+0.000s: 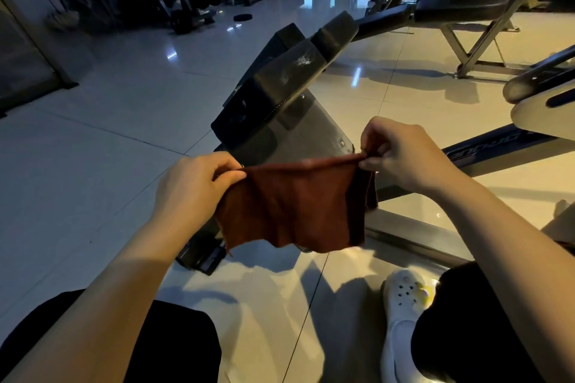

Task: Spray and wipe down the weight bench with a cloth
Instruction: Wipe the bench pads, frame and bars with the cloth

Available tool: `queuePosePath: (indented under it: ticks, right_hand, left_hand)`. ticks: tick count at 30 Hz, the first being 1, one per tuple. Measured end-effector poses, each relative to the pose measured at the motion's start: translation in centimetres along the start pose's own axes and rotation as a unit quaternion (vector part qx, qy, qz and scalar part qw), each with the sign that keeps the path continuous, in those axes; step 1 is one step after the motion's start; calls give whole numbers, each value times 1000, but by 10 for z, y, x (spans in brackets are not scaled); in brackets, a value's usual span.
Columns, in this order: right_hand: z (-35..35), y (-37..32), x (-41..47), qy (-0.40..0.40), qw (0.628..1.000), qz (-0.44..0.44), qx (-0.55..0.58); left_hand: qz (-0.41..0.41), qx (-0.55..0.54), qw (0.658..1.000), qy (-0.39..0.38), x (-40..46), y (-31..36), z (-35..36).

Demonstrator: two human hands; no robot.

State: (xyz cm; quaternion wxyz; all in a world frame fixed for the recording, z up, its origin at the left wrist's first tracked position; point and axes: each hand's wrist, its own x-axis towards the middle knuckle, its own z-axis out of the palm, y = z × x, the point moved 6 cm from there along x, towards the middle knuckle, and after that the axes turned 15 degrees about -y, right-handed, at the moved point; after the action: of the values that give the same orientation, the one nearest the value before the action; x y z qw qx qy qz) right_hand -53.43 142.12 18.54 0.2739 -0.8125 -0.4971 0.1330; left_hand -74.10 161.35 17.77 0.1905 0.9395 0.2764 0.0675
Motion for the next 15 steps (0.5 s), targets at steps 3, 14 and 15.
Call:
queuePosePath:
  ticks: [3,14,15]
  right_hand:
    - [-2,4,3,28,1000,-5,-12]
    - [-7,2,-3,-14,1000,-6,1]
    - [-5,4,-4,-19,1000,3,25]
  left_hand:
    - [6,-56,998,-29,1,-1,3]
    - [49,-64,996,-29,1,4,-2]
    - [50,-64,996,-27,1,3,-2]
